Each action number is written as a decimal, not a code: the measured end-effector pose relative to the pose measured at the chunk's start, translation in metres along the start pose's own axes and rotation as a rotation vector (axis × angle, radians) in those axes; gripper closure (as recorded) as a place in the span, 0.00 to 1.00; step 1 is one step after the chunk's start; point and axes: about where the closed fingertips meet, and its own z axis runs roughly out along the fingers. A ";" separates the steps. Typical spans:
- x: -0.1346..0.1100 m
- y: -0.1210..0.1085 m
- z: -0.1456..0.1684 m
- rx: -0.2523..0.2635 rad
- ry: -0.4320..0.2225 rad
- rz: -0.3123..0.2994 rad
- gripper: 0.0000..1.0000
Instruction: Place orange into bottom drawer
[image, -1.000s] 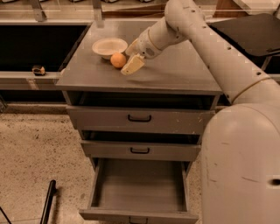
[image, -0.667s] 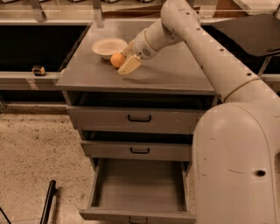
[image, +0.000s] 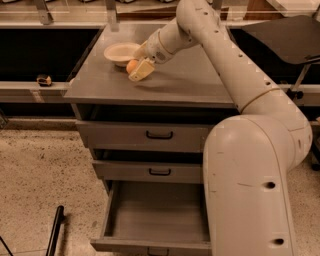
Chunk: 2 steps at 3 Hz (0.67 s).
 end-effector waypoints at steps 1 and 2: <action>0.000 -0.003 0.006 -0.005 -0.006 0.001 0.55; 0.000 -0.003 0.006 -0.005 -0.006 0.001 0.78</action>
Offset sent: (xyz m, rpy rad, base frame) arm 0.0069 -0.0036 0.0018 0.0067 0.0063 -0.0062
